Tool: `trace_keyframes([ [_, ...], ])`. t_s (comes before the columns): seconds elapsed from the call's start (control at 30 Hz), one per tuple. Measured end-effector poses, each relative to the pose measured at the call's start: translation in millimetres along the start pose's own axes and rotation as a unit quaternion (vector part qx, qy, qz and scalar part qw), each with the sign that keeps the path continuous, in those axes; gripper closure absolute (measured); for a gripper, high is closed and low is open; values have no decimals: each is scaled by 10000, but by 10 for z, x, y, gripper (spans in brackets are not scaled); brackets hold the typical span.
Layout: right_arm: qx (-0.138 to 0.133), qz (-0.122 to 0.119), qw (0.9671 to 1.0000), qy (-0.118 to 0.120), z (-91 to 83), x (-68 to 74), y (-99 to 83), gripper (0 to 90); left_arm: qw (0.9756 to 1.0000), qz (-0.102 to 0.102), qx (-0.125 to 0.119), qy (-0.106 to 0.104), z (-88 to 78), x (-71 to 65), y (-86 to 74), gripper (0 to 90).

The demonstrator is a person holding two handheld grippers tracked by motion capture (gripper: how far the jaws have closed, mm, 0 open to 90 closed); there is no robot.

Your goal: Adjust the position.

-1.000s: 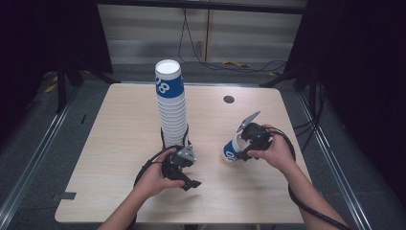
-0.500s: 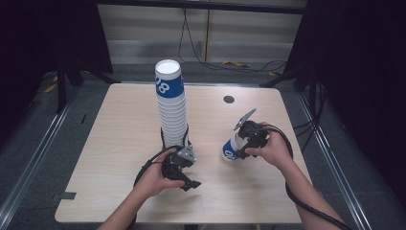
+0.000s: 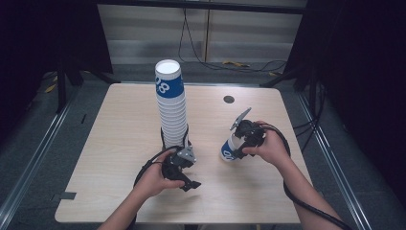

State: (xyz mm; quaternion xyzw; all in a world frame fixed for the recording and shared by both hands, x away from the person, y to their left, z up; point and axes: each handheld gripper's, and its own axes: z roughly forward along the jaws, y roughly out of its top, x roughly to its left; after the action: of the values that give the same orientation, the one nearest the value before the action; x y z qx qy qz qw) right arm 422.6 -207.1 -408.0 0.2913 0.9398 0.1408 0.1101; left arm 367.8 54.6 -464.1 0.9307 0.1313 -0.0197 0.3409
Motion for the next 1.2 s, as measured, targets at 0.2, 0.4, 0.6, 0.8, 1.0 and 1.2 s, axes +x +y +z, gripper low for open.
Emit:
trace_keyframes([
  [0.2,-20,4,10000,-6,20,-8,43,115,10000,2,-9,-9,4,-1,-2,189],
  [0.4,-96,-39,9999,34,41,-22,70,113,10000,9,-7,-10,2,-1,-3,189],
  [0.6,-131,30,9999,35,54,-15,89,113,10000,-22,-6,0,2,0,-5,189],
  [0.8,-203,15,9998,36,74,-18,109,112,10000,-53,-32,-14,12,-7,-6,189],
  [1.0,-199,50,9998,48,96,-12,142,111,9999,-87,-51,-11,10,-8,-16,189],
  [1.2,-205,56,9998,55,107,-14,157,111,10000,-33,-12,7,-6,1,-20,189],
])
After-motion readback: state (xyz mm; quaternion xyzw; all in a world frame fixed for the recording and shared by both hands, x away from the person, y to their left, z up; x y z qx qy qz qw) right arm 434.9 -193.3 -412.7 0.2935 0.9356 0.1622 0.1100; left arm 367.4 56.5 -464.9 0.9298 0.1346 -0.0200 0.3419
